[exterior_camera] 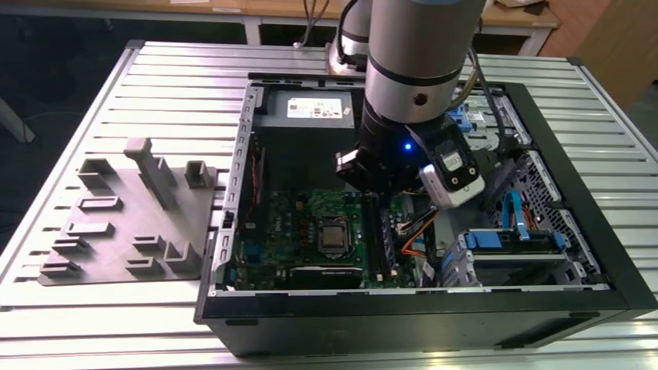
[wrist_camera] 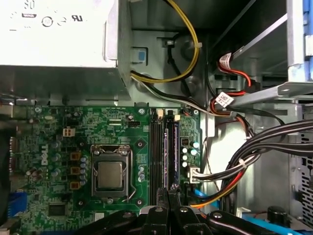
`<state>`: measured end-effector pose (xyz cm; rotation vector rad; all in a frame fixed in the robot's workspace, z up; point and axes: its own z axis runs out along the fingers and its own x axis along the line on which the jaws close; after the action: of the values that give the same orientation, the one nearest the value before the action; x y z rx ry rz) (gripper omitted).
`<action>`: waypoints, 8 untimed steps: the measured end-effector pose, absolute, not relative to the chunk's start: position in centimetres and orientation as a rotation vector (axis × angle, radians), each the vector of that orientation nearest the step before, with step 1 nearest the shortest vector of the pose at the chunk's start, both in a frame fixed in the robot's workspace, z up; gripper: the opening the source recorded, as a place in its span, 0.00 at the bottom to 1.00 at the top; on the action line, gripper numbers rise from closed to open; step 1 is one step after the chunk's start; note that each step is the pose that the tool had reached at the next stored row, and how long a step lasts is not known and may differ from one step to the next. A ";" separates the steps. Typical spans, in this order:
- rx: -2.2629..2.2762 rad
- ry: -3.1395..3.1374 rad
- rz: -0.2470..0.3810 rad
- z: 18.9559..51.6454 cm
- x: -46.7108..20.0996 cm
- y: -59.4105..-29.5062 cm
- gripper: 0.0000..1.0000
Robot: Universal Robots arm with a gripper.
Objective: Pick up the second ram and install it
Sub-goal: 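Insert the second ram into the second slot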
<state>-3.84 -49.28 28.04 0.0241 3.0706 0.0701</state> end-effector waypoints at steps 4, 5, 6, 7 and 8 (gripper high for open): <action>0.024 3.073 0.070 27.4 -3.6 -49.3 0.08; 0.024 3.074 0.070 27.3 -3.5 -49.3 0.08; 0.024 3.074 0.070 27.2 -3.4 -49.3 0.08; 0.024 3.075 0.070 27.1 -3.4 -49.3 0.08; 0.024 3.075 0.070 27.1 -3.3 -49.3 0.08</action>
<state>-3.34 -49.28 27.05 0.0238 3.0748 0.0700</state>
